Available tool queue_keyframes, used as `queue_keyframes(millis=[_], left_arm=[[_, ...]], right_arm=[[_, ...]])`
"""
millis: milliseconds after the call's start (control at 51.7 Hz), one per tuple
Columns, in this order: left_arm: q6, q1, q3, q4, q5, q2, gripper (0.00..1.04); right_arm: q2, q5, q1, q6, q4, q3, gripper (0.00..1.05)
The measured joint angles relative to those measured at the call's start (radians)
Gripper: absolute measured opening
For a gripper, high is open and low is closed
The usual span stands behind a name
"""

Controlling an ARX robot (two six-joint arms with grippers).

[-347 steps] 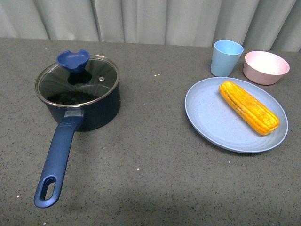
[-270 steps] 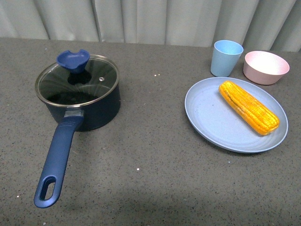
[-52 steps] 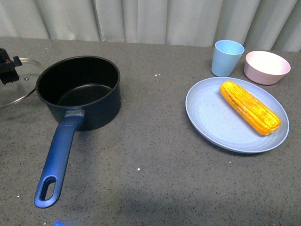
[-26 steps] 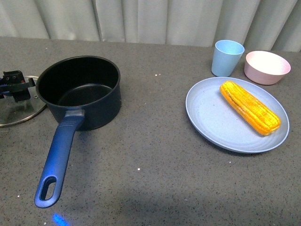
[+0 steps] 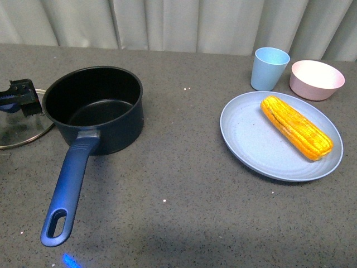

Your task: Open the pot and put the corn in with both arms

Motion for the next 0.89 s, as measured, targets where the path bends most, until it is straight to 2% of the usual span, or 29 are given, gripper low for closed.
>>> queue_keyframes(millis=[155, 368, 619, 677, 716, 890], left_arm=[[-0.013, 0.015, -0.067, -0.022, 0.004, -0.134, 0.98], [-0.011, 0.047, -0.243, -0.007, 0.064, -0.405, 0.98], [-0.041, -0.009, -0.332, -0.172, 0.112, -0.732, 0.98], [0.005, -0.014, -0.408, -0.016, 0.218, -0.794, 0.86], [0.032, -0.024, -0.463, 0.077, 0.232, -0.831, 0.77], [0.064, -0.061, -0.64, 0.116, 0.196, -0.978, 0.36]], right_arm=[[0.0, 0.0, 0.0, 0.0, 0.0, 0.0, 0.96], [0.0, 0.0, 0.0, 0.0, 0.0, 0.0, 0.96], [0.0, 0.0, 0.0, 0.0, 0.0, 0.0, 0.96], [0.0, 0.0, 0.0, 0.0, 0.0, 0.0, 0.96], [0.0, 0.001, 0.0, 0.0, 0.0, 0.0, 0.96], [0.0, 0.0, 0.0, 0.0, 0.0, 0.0, 0.96]])
